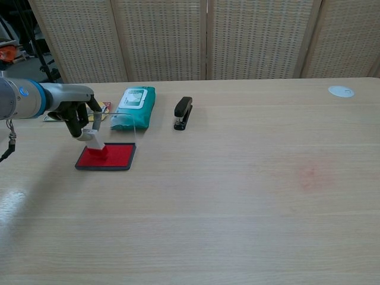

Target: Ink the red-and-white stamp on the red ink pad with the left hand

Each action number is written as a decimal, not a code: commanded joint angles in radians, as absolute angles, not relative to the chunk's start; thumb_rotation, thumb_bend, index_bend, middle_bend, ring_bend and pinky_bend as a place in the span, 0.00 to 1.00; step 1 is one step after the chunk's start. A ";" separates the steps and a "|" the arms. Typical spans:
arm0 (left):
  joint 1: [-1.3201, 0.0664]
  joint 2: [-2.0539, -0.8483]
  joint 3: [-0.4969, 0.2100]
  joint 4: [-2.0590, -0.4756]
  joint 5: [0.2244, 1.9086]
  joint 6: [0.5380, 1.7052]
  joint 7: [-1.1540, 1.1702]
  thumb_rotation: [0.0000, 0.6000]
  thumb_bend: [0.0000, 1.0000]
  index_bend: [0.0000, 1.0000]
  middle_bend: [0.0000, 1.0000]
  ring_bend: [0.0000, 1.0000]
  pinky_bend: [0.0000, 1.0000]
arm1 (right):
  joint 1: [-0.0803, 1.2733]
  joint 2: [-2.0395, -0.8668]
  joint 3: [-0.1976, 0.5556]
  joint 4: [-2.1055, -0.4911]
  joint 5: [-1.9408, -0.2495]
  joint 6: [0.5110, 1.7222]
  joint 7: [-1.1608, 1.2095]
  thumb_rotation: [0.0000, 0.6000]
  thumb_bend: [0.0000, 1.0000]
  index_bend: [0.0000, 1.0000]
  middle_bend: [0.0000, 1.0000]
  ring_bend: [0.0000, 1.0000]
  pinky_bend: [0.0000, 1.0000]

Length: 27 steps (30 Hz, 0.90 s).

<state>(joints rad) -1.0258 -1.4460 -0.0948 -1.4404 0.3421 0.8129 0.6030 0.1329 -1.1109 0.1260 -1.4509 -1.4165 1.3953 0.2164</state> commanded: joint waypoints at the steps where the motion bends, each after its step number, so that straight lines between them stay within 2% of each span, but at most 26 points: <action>1: -1.026 -1.453 -0.094 -1.430 0.335 0.808 0.596 1.00 0.40 0.62 0.91 0.98 0.95 | 0.134 -1.110 0.126 -1.451 -1.417 1.394 0.218 1.00 0.00 0.00 0.00 0.00 0.00; 27: -1.029 -1.511 -0.077 -1.350 0.341 0.778 0.570 1.00 0.41 0.63 0.91 0.98 0.95 | 0.138 -1.110 0.128 -1.442 -1.411 1.385 0.229 1.00 0.00 0.00 0.00 0.00 0.00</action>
